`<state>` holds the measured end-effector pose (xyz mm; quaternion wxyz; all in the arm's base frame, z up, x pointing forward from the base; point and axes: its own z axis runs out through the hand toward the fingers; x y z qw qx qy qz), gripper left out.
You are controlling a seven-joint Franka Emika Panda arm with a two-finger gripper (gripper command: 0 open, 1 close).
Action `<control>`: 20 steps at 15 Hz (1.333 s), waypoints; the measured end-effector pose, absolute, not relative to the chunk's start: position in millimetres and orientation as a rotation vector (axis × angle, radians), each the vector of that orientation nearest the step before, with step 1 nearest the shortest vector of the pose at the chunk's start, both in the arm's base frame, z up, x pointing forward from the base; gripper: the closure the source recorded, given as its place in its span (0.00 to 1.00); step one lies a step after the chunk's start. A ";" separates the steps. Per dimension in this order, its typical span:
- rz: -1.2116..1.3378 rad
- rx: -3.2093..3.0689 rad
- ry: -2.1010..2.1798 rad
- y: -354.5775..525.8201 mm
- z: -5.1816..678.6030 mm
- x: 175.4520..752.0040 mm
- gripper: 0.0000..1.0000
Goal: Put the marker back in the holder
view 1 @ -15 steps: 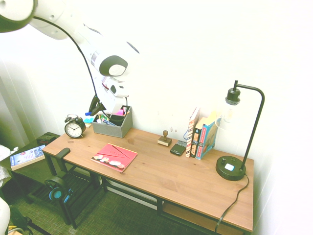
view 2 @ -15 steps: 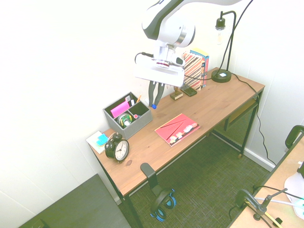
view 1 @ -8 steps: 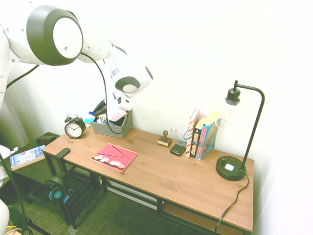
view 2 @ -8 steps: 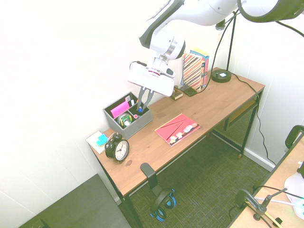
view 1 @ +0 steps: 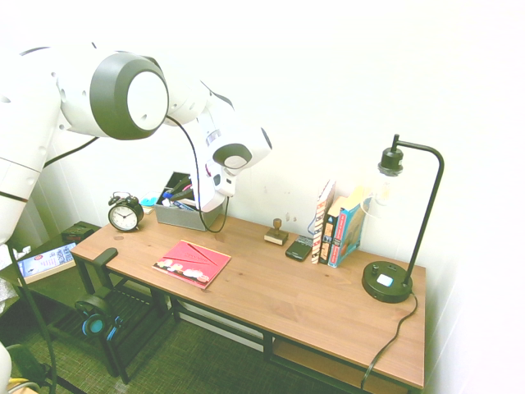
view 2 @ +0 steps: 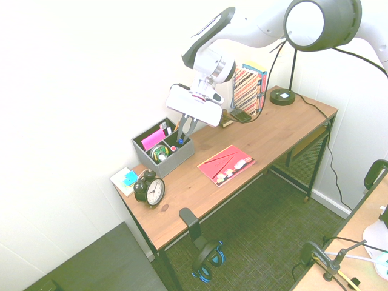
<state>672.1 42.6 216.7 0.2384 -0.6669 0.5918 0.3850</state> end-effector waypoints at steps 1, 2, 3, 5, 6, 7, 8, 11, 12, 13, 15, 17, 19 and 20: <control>1.058 -1.824 1.624 41.2 213.5 672.2 0.00; 1.061 -1.823 1.626 40.7 211.6 672.0 0.00; 1.061 -1.823 1.625 40.6 211.2 671.9 0.00; 1.046 -1.831 1.604 41.0 216.5 673.3 0.00; 1.015 -1.877 1.577 41.3 227.7 673.3 0.00; 0.973 -1.945 1.560 40.9 248.3 670.7 0.00; 0.931 -2.018 1.548 39.6 273.9 665.3 0.00; 0.793 -2.252 1.517 22.7 361.9 636.3 0.00; 0.743 -2.328 1.510 12.7 385.7 622.2 0.00; 0.691 -2.406 1.496 2.7 405.2 604.7 0.00; 0.609 -2.546 1.455 -5.3 429.7 569.9 0.00; 0.526 -2.680 1.403 -6.1 448.4 535.0 0.00; 0.421 -2.807 1.345 -7.2 457.3 502.1 0.00; 0.357 -2.864 1.308 -7.9 455.2 488.4 0.00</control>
